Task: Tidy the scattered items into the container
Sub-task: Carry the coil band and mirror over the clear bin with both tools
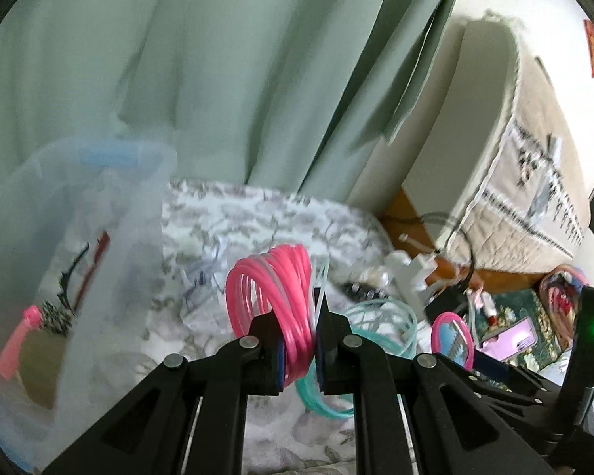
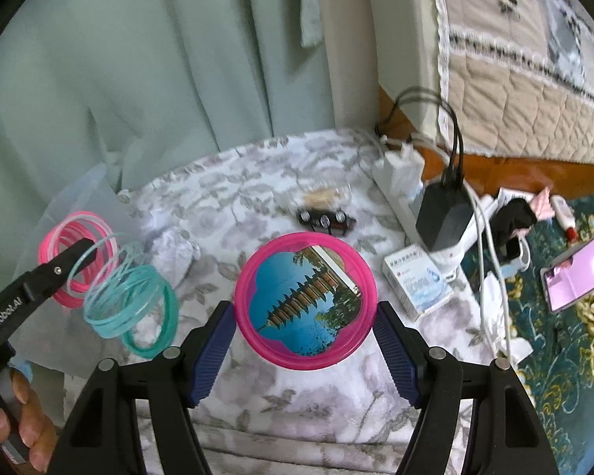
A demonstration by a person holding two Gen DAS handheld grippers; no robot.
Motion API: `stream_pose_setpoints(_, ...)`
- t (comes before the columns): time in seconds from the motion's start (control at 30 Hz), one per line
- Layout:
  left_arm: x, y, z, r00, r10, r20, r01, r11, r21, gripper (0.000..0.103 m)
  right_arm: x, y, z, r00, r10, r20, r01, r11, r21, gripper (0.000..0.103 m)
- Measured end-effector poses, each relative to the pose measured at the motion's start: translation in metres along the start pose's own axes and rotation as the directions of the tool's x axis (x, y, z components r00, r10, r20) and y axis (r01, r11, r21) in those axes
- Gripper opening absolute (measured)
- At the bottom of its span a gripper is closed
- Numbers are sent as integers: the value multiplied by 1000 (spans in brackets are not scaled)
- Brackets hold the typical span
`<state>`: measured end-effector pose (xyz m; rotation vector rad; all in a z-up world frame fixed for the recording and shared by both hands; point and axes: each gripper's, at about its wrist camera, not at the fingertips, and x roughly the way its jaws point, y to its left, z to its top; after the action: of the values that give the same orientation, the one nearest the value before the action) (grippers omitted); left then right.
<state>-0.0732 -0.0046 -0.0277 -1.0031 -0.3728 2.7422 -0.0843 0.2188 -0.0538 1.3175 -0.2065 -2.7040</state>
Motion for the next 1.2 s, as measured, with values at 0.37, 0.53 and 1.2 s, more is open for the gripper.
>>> stream_pose_setpoints(0.37, -88, 33, 30, 969, 18, 247, 1, 997, -76, 11, -52, 36, 15, 991, 56, 124, -48, 997, -67, 74)
stream_pose_setpoints(0.53, -119, 57, 34, 946, 68, 317, -30, 992, -123, 11, -68, 62, 20, 983, 99, 155, -80, 989, -123, 74)
stream_pose_setpoints(1.2, -161, 178, 21, 899, 286, 332, -156, 917, -366, 12, -62, 186, 25, 963, 259, 76, -215, 906, -363, 74)
